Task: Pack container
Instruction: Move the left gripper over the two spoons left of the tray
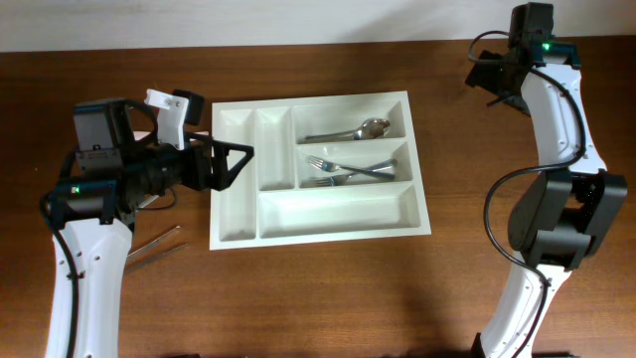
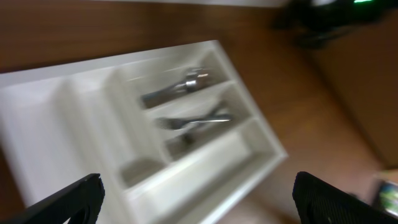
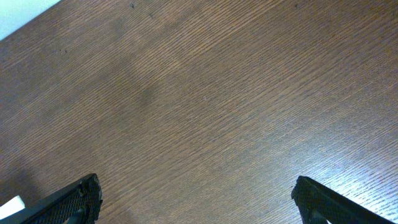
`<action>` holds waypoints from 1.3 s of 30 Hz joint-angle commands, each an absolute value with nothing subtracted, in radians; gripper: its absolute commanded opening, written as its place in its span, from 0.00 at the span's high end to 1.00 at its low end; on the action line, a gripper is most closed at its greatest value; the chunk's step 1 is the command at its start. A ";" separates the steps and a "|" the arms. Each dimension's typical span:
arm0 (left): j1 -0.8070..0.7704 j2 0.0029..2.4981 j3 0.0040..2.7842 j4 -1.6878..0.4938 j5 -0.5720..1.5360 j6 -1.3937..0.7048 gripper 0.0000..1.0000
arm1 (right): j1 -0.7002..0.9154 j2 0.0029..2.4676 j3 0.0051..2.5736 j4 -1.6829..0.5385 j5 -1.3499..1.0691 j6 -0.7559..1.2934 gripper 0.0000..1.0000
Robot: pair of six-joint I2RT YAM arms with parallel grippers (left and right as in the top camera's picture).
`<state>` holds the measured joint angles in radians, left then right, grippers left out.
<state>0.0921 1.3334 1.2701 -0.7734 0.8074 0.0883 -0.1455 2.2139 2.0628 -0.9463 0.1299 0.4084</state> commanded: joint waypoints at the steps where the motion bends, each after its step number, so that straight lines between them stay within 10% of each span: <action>1: 0.082 1.333 1.295 -0.769 0.981 0.083 0.01 | -0.146 2.230 2.079 -0.946 0.132 0.413 0.01; 17: 0.237 1.426 1.295 -0.863 0.008 -0.262 0.01 | -0.146 2.230 2.079 -0.946 0.132 0.413 0.01; 39: 0.258 1.895 1.295 -0.628 -0.052 -0.004 0.00 | -0.146 2.230 2.079 -0.946 0.132 0.413 0.01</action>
